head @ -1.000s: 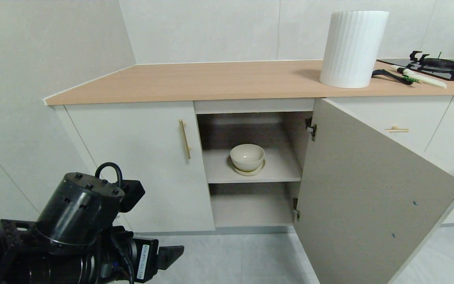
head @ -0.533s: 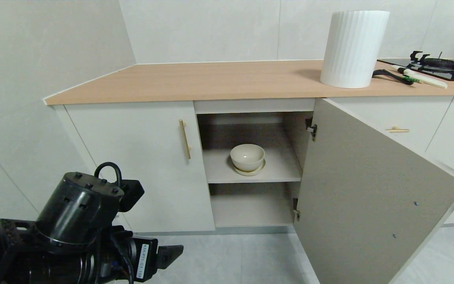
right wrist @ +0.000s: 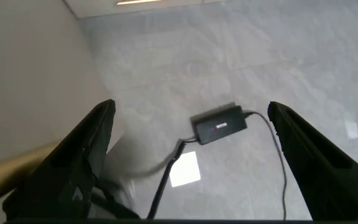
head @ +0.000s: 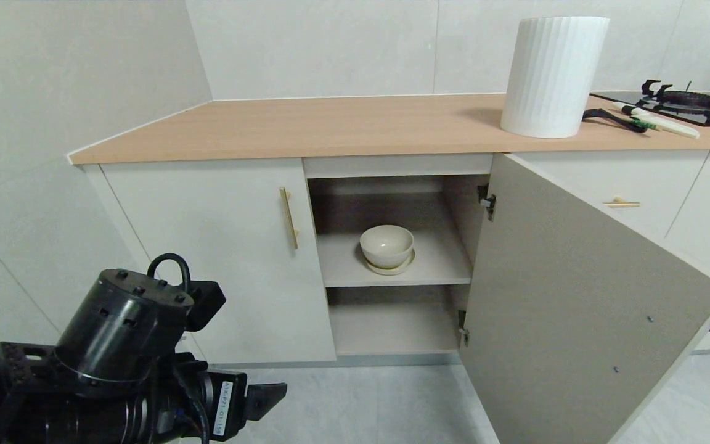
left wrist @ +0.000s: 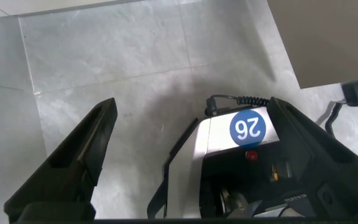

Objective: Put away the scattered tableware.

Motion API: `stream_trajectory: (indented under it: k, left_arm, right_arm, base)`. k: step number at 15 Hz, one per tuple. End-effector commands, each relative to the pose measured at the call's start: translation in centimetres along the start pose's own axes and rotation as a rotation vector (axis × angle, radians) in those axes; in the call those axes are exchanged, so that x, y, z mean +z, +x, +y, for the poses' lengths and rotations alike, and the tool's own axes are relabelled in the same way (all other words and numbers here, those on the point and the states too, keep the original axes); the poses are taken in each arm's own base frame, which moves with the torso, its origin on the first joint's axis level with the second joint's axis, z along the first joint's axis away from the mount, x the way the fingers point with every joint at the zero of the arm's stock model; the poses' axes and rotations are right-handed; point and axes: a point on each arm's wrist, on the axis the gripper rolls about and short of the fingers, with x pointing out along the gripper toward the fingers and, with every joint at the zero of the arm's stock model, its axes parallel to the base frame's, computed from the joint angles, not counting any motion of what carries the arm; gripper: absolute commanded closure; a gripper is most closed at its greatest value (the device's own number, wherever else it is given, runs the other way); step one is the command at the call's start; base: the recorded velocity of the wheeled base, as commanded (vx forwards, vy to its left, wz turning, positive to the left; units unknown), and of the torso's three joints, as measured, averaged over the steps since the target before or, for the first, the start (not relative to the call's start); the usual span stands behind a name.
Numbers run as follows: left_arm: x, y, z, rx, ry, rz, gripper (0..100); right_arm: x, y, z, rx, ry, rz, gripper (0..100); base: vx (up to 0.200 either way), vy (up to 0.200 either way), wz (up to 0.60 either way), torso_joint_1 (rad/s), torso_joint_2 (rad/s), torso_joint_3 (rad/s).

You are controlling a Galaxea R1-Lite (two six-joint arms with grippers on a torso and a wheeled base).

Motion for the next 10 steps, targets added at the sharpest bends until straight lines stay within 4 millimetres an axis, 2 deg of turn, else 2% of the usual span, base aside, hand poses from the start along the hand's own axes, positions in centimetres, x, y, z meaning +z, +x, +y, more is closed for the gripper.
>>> stream_trajectory:
  k: [1,8,10]
  left_arm:
    - [0.0,0.0,0.0,0.0,0.0,0.0,0]
    - [0.0,0.0,0.0,0.001,0.0,0.001,0]
    - [0.0,0.0,0.0,0.001,0.0,0.001,0]
  right_arm:
    - [-0.1,0.3,0.6,0.04,-0.014,0.01,0]
    - [-0.6,-0.1,2.9,0.125,-0.037,0.013,0]
    - [-1.0,0.3,4.7,0.182,-0.045,0.015,0]
  base:
    - [0.0,0.0,0.0,0.0,0.0,0.0]
    - [0.0,0.0,0.0,0.0,0.0,0.0]
    - [0.0,0.0,0.0,0.0,0.0,0.0]
